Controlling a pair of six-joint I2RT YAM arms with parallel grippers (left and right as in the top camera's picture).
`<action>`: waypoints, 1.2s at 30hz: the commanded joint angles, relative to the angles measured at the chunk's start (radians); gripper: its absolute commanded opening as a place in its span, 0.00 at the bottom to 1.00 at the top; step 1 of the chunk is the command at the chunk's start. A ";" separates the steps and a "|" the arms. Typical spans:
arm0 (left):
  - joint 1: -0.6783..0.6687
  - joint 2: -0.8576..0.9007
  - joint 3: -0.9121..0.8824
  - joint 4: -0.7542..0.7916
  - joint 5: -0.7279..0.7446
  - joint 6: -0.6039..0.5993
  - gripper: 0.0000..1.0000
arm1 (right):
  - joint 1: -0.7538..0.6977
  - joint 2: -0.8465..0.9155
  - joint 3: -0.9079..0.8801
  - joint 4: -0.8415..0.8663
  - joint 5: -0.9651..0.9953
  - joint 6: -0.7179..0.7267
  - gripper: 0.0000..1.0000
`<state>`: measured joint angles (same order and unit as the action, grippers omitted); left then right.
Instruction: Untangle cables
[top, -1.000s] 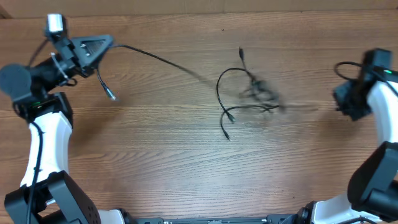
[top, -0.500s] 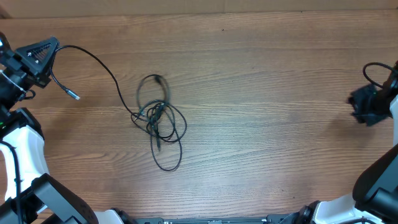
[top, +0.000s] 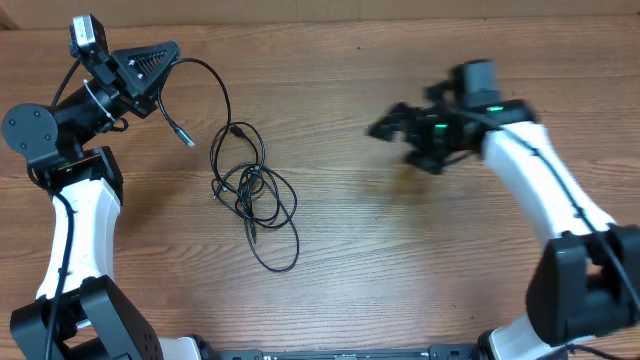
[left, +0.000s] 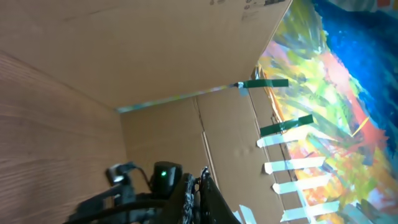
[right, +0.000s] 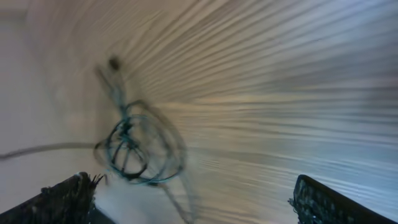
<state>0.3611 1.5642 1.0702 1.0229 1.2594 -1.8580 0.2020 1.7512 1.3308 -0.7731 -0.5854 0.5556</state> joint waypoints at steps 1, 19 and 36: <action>-0.005 -0.018 0.026 0.027 -0.014 -0.039 0.04 | 0.119 0.088 -0.002 0.098 0.015 0.215 1.00; 0.024 -0.020 0.027 0.206 0.037 -0.226 0.04 | 0.488 0.316 0.000 0.617 0.103 0.517 0.99; 0.010 -0.104 0.027 0.187 -0.040 -0.227 0.04 | 0.594 0.393 0.000 0.656 0.321 0.531 0.29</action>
<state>0.3794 1.5200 1.0706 1.2175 1.2621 -2.0739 0.8021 2.1189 1.3285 -0.0986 -0.3115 1.0897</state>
